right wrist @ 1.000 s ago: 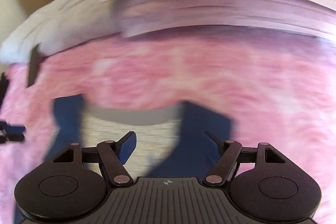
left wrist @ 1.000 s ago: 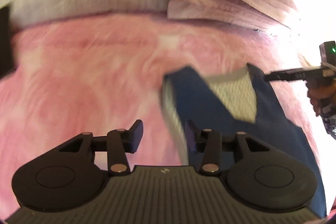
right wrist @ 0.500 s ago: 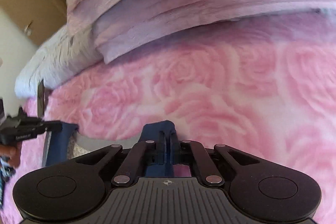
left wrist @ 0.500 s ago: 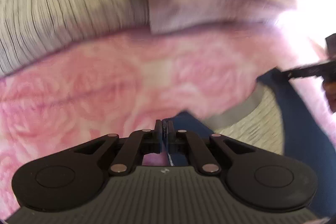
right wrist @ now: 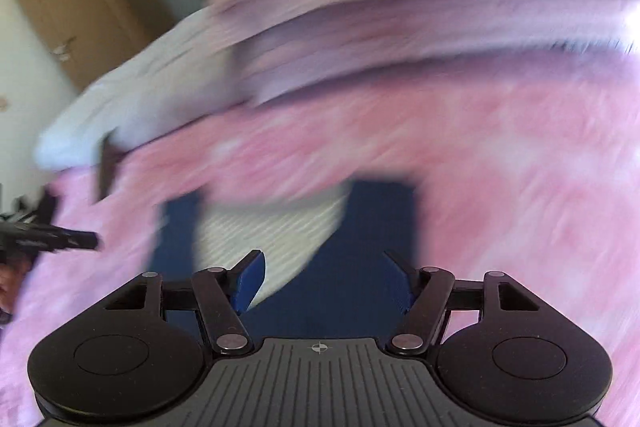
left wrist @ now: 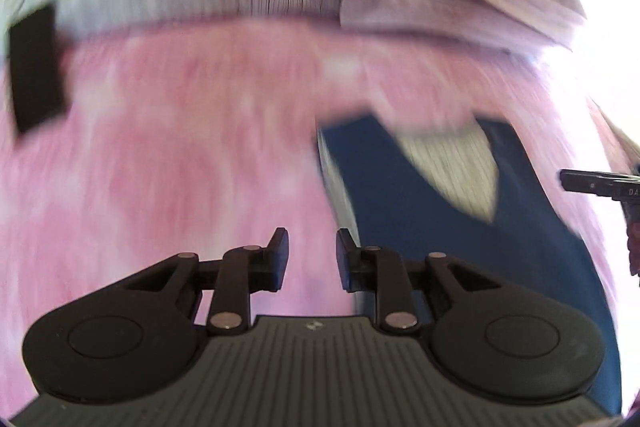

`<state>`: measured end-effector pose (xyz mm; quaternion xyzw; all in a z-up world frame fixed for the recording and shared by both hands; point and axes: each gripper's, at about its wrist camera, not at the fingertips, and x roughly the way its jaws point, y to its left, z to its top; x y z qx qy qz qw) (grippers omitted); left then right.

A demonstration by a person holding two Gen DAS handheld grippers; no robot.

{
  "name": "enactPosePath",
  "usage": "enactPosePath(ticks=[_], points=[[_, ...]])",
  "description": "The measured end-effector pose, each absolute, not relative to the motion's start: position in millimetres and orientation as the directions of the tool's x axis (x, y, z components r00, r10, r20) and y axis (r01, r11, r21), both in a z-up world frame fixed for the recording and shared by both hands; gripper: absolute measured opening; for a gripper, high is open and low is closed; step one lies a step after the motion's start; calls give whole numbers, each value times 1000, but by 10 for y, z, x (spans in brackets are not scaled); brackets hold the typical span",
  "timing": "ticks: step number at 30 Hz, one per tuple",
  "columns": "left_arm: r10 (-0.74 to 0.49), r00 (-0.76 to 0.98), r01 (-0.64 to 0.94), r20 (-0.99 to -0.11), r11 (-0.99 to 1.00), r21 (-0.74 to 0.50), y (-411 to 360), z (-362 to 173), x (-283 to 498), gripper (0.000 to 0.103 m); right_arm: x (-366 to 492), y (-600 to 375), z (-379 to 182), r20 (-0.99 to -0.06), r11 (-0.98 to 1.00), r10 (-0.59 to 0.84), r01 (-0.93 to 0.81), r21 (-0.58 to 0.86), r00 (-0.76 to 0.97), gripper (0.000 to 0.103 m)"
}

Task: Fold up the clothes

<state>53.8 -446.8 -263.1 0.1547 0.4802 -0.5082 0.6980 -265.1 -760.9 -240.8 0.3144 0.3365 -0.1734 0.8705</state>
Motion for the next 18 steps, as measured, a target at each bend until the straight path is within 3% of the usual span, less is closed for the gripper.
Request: enactPosePath(ticks=[3,6,9,11,13,18], points=[[-530,-62,832,-846,441,-337,-3908,-2723,160,21,-2672,-6854,-2471,-708,766,64,420,487,703,67],[-424,-96,879,-901,388,-276,-3548,-2933,-261,21,-2731,-6200,-2594,-777,841,144,338,423,613,67],[-416,-46,925,-908,325,-196,-3322,-2982,-416,23,-3015,-5842,-2601,-847,909,112,291,299,520,67],[-401,-11,923,-916,348,-164,-3259,-2907,-404,16,-3274,-5686,-2542,-880,948,66,246,203,470,67],[-408,17,930,-913,342,-136,-3169,-2799,-450,16,-3545,-5615,-2522,-914,963,27,234,133,406,67],[-493,-52,936,-868,279,-215,-2909,-2566,-956,19,-3919,-5510,-2452,-944,942,-19,322,93,328,67]])
